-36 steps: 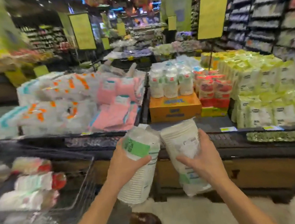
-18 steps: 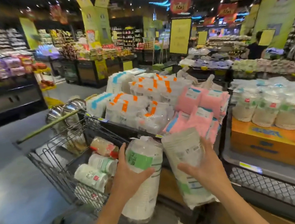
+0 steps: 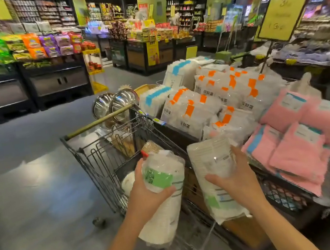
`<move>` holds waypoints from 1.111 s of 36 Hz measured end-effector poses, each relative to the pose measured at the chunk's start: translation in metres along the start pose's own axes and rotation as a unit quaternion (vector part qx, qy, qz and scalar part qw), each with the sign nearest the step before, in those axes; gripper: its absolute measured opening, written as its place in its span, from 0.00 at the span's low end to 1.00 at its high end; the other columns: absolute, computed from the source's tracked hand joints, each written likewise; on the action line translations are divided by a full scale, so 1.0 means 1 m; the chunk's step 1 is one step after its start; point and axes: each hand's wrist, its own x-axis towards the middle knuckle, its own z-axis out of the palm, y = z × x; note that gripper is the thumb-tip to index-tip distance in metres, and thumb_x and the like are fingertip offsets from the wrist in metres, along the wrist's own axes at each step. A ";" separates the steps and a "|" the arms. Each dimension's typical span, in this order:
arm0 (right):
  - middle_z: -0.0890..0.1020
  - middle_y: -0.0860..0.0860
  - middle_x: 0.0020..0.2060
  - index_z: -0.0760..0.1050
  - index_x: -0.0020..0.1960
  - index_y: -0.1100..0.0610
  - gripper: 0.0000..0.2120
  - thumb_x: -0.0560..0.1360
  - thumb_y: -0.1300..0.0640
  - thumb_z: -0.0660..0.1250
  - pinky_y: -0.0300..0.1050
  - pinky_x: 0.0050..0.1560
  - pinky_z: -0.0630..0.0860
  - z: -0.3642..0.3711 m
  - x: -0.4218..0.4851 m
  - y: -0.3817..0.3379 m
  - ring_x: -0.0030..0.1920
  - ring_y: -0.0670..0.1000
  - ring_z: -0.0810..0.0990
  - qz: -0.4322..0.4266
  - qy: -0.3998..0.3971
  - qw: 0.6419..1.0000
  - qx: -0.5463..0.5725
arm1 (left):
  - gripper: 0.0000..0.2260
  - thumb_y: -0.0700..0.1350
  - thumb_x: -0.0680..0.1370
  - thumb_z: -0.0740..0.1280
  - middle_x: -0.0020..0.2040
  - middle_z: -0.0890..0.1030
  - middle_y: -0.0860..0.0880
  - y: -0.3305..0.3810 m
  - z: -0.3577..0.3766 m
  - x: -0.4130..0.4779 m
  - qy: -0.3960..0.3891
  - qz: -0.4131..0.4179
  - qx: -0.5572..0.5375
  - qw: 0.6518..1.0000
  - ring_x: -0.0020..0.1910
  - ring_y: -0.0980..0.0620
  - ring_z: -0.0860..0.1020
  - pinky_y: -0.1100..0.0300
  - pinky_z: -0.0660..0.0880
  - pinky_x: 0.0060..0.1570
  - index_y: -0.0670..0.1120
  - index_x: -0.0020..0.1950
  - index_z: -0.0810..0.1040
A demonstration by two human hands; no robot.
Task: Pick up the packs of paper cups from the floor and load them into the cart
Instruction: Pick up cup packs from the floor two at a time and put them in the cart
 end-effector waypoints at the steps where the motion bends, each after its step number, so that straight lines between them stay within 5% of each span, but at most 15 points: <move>1: 0.69 0.16 0.58 0.56 0.65 0.18 0.47 0.58 0.38 0.83 0.45 0.57 0.73 0.007 0.010 0.002 0.57 0.21 0.70 0.002 -0.004 1.000 0.006 | 0.56 0.61 0.61 0.83 0.68 0.69 0.63 -0.004 -0.001 0.007 0.005 -0.008 -0.002 1.000 0.65 0.60 0.71 0.67 0.70 0.55 0.67 0.78 0.50; 9: 0.64 0.16 0.55 0.56 0.67 0.22 0.48 0.56 0.34 0.81 0.47 0.60 0.70 0.055 0.101 0.032 0.62 0.39 0.70 -0.017 -0.068 0.997 0.025 | 0.61 0.74 0.50 0.78 0.67 0.73 0.59 -0.021 -0.002 0.076 0.068 -0.088 0.001 0.994 0.64 0.54 0.76 0.48 0.74 0.66 0.67 0.77 0.50; 13: 0.72 0.26 0.59 0.60 0.72 0.32 0.51 0.56 0.35 0.82 0.50 0.60 0.74 0.078 0.152 0.045 0.63 0.41 0.74 -0.011 -0.104 0.993 0.046 | 0.64 0.75 0.49 0.78 0.73 0.70 0.54 -0.025 -0.002 0.112 0.126 -0.125 0.000 0.984 0.66 0.49 0.75 0.41 0.74 0.67 0.63 0.79 0.51; 22: 0.74 0.42 0.68 0.56 0.76 0.37 0.54 0.56 0.31 0.78 0.48 0.59 0.75 0.156 0.227 0.063 0.67 0.45 0.74 0.008 -0.227 0.974 0.004 | 0.51 0.51 0.64 0.83 0.72 0.71 0.46 -0.061 -0.003 0.179 0.259 -0.207 -0.070 0.941 0.63 0.46 0.76 0.51 0.76 0.57 0.53 0.80 0.56; 25: 0.75 0.40 0.64 0.57 0.68 0.32 0.47 0.57 0.33 0.79 0.45 0.57 0.75 0.192 0.243 0.064 0.66 0.46 0.75 0.012 -0.263 0.965 -0.009 | 0.51 0.51 0.64 0.83 0.71 0.72 0.46 -0.084 -0.007 0.202 0.276 -0.248 -0.087 0.925 0.62 0.46 0.77 0.51 0.77 0.54 0.53 0.79 0.57; 28: 0.73 0.44 0.71 0.55 0.79 0.40 0.56 0.58 0.34 0.79 0.56 0.67 0.75 0.234 0.259 0.065 0.71 0.50 0.73 0.021 -0.298 0.953 -0.039 | 0.50 0.51 0.65 0.83 0.70 0.73 0.45 -0.112 -0.014 0.228 0.292 -0.293 -0.108 0.904 0.62 0.45 0.77 0.48 0.77 0.58 0.51 0.79 0.57; 36: 0.60 0.49 0.81 0.43 0.83 0.45 0.62 0.63 0.33 0.78 0.60 0.76 0.64 0.345 0.292 0.067 0.80 0.55 0.61 0.048 -0.338 0.929 -0.141 | 0.53 0.58 0.62 0.83 0.68 0.75 0.44 -0.185 -0.039 0.281 0.288 -0.412 -0.112 0.857 0.61 0.41 0.77 0.42 0.75 0.64 0.51 0.77 0.55; 40: 0.61 0.50 0.80 0.45 0.83 0.46 0.61 0.63 0.35 0.80 0.59 0.74 0.68 0.398 0.302 0.072 0.78 0.56 0.64 0.088 -0.368 0.915 -0.139 | 0.53 0.58 0.64 0.82 0.70 0.73 0.43 -0.214 -0.050 0.302 0.293 -0.447 -0.100 0.840 0.62 0.42 0.76 0.46 0.73 0.65 0.50 0.79 0.54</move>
